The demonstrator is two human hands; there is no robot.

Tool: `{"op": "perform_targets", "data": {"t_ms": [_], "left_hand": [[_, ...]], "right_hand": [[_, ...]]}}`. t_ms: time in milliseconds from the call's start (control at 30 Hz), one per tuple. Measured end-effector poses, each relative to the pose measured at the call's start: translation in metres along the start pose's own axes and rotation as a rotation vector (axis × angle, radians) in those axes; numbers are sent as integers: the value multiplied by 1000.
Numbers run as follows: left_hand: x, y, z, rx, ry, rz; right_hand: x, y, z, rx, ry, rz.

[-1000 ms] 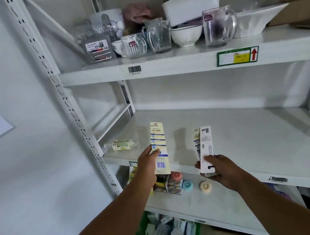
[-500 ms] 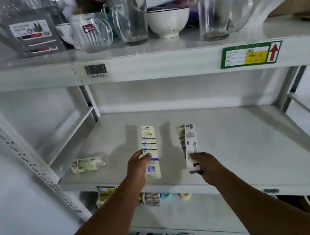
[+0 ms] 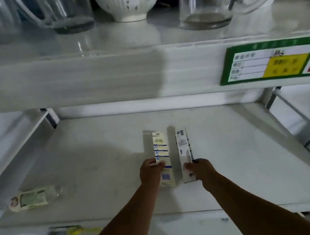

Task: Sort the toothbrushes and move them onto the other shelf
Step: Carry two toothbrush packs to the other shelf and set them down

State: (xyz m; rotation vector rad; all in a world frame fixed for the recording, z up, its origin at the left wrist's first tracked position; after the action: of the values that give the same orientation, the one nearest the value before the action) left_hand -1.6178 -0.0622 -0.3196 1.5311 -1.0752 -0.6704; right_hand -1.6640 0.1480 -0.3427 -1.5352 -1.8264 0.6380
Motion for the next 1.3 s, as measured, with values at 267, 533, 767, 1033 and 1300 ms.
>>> {"op": "perform_targets", "data": {"t_ms": [267,533,767,1033,1300], "left_hand": [[-65,2,11,-40,-7,275],[-70,5,16,-151,15,380],[-76,7,17,-225,-65,442],[-77,15,20,-295,-127,525],[-44,35,30,-306,-135,997]], "right_hand": [[42,-5,28,11,157,-133],[45,-11,32,34,157,-215],[44,-5,35,23,171,-213],[44,-11,37,21,206,-348],[32,-54,20,163,245,-820]]}}
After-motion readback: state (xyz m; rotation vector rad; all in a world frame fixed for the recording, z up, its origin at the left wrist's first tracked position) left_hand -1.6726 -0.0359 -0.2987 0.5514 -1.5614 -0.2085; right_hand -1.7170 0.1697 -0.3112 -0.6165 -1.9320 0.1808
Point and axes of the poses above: each hand's wrist, its own z-axis towards the middle knuckle, its own x-axis out of the back of the hand, y = z × x, the point moved 10 cm from there along z, towards the middle knuckle, and after that the axes turned 11 degrees about -x, right-handed, at the moved point
